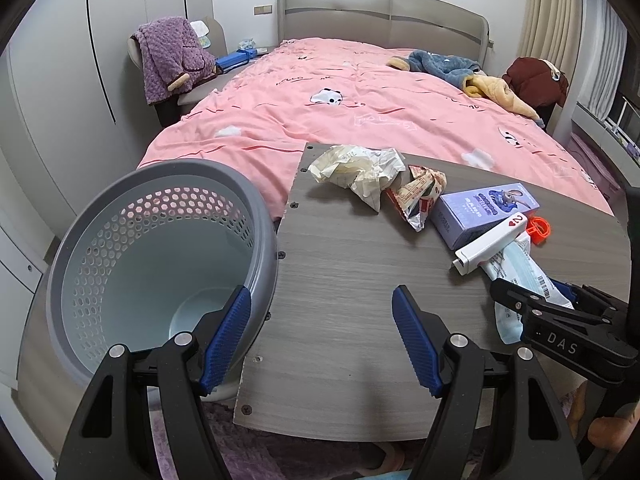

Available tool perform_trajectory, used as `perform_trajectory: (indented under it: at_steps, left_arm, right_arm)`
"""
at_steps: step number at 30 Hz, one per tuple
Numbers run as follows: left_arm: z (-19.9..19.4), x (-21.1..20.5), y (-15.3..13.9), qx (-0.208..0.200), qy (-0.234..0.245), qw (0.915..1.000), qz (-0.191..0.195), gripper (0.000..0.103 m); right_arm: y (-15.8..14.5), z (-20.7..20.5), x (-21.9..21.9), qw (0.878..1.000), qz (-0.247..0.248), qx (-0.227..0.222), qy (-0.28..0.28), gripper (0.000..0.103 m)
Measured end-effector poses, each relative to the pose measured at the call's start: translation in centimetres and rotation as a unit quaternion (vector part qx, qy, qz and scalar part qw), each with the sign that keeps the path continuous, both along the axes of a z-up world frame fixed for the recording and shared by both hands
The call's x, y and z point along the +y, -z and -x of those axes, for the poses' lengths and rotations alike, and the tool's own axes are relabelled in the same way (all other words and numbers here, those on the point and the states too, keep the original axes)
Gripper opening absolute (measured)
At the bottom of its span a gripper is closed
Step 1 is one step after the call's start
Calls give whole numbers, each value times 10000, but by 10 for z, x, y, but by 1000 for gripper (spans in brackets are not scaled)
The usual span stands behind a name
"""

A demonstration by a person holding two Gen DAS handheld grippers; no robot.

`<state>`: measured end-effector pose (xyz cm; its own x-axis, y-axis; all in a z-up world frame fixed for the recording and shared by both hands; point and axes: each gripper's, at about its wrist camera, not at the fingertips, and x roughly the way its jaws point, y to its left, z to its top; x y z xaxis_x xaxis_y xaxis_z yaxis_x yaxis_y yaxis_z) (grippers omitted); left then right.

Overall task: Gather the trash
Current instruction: 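Close the right tool on the white-blue wipes packet and lift it, then grasp the white toothpaste tube with the left tool while the right tool holds the packet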

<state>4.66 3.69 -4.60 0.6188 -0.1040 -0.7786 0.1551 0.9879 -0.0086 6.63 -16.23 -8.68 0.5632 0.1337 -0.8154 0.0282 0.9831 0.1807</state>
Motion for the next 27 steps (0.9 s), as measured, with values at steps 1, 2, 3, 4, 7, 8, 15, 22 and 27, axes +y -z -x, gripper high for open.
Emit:
perform_trajectory:
  at_steps: [1, 2, 3, 4, 7, 8, 15, 22, 27]
  left_arm:
    - [1, -1, -1, -10, 17, 10000, 3, 70]
    - [3, -2, -2, -20, 40, 10000, 4, 70]
    - [4, -4, -3, -26, 56, 10000, 5, 70]
    - [5, -5, -4, -35, 83, 10000, 10, 70]
    - [10, -13, -7, -64, 185, 9998, 10, 70]
    - [11, -15, -7, -70, 222, 9997, 12, 70]
    - [18, -48, -8, 47, 735, 9972, 108, 70]
    - [28, -74, -8, 36, 987, 9951, 7, 70]
    - [30, -82, -9, 44, 1051, 9944, -38, 70]
  right_arm:
    - [-1, 2, -1, 10000, -11, -5, -6, 59]
    - [-2, 6, -3, 10000, -18, -10, -18, 59]
    - [-2, 8, -5, 10000, -30, -11, -35, 59]
    - [-3, 11, -6, 10000, -49, -7, -58, 59]
    - [-5, 23, -13, 9999, -63, 12, -137, 59]
    - [-6, 28, -15, 9999, -73, 14, -156, 58]
    - [-10, 51, -34, 9996, -164, -132, -205, 58]
    - [-22, 64, -51, 9987, -200, -429, -208, 45]
    - [-21, 68, -62, 9987, -236, -421, -159, 43]
